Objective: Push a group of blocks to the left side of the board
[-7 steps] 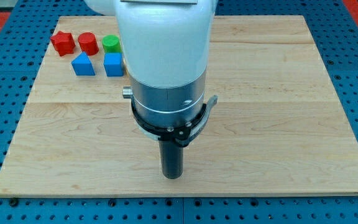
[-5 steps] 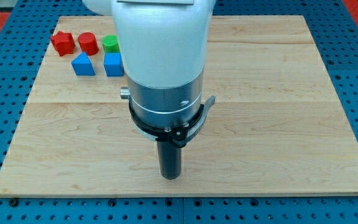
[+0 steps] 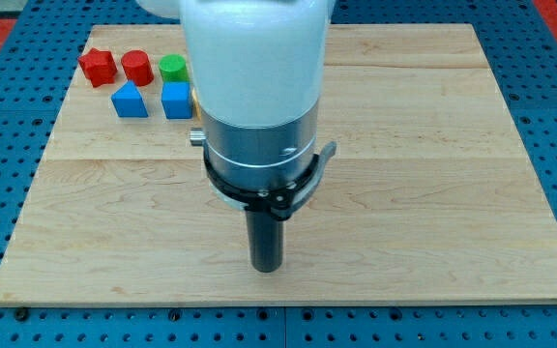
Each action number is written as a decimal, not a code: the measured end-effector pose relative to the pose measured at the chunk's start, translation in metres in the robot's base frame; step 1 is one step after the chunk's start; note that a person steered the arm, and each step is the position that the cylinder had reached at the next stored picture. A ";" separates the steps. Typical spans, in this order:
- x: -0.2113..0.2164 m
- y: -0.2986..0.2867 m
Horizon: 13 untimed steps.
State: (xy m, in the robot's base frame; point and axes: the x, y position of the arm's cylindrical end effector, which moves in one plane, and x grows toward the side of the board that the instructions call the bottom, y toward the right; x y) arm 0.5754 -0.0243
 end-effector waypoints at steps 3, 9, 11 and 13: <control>-0.122 -0.024; -0.219 -0.089; -0.234 -0.130; -0.255 -0.105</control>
State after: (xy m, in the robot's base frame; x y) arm 0.3207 -0.1290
